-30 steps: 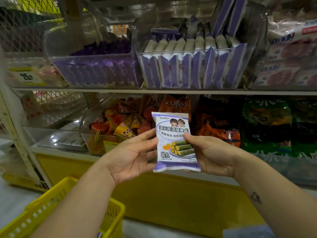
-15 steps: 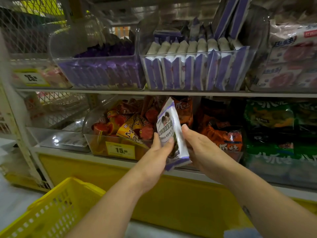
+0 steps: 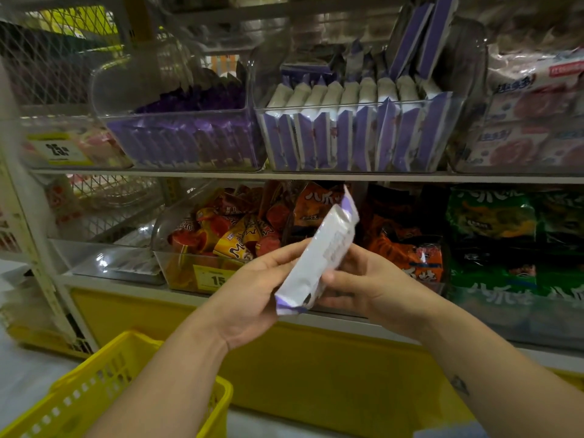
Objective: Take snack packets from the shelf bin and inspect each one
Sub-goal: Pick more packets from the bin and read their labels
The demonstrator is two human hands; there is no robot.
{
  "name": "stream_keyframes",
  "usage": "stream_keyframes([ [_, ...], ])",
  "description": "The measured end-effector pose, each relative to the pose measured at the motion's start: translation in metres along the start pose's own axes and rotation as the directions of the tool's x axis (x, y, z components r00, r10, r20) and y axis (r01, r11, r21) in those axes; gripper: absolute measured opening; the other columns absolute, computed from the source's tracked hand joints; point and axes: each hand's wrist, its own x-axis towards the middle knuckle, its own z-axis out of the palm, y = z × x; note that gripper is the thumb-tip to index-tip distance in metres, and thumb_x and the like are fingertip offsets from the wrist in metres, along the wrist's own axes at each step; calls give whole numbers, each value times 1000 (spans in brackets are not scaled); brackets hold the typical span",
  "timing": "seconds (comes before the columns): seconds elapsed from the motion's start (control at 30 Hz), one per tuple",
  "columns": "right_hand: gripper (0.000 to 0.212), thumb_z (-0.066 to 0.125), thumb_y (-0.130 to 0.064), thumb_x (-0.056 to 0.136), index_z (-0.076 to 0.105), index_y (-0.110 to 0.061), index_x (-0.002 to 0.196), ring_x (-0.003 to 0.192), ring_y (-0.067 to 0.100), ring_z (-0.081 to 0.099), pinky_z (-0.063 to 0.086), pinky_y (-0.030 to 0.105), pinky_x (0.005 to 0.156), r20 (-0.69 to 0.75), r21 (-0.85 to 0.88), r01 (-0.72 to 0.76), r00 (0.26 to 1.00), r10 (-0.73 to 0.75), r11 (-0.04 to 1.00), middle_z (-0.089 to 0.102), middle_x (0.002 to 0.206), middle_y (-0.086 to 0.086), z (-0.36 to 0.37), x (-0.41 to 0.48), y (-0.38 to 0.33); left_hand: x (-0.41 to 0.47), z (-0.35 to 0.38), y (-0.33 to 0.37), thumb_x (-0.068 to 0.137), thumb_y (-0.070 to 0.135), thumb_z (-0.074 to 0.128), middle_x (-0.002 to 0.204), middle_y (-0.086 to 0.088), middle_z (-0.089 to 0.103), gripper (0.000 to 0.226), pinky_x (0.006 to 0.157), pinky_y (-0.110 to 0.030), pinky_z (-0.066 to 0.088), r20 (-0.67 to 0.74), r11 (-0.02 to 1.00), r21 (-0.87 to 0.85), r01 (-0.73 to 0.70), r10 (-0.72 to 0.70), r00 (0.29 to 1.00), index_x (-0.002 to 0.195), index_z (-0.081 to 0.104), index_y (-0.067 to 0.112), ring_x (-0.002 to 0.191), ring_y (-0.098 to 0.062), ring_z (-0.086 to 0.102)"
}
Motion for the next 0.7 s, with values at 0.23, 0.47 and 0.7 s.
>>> stream_keyframes([
  [0.23, 30, 76, -8, 81, 68, -18, 108, 96, 10, 70, 54, 19, 78, -98, -437, 164, 969, -229, 884, 75, 103, -8, 12, -1, 4, -13, -9, 17, 83, 44, 60, 112, 1, 72, 39, 75, -17, 52, 94, 917, 390, -80, 46, 995, 115, 70, 22, 95, -8, 68],
  [0.47, 41, 80, -17, 76, 61, -45, 99, 91, 2, 64, 55, 25, 77, -257, -704, 151, 857, -447, 694, 66, 100, -10, 24, 4, 10, 1, -4, 2, 82, 15, 71, 109, 12, 72, 44, 85, -30, 56, -131, 835, 452, -312, 409, 903, 112, 60, 44, 106, -10, 66],
  [0.7, 22, 77, -35, 79, 66, -25, 96, 79, 9, 49, 47, 36, 58, -146, -948, 117, 663, -734, 295, 51, 85, -13, 37, 3, 12, 1, -2, 3, 43, 48, 95, 116, 14, 69, 128, 79, -46, 57, -112, 967, 108, -230, 241, 964, 137, 8, 63, 109, -14, 67],
])
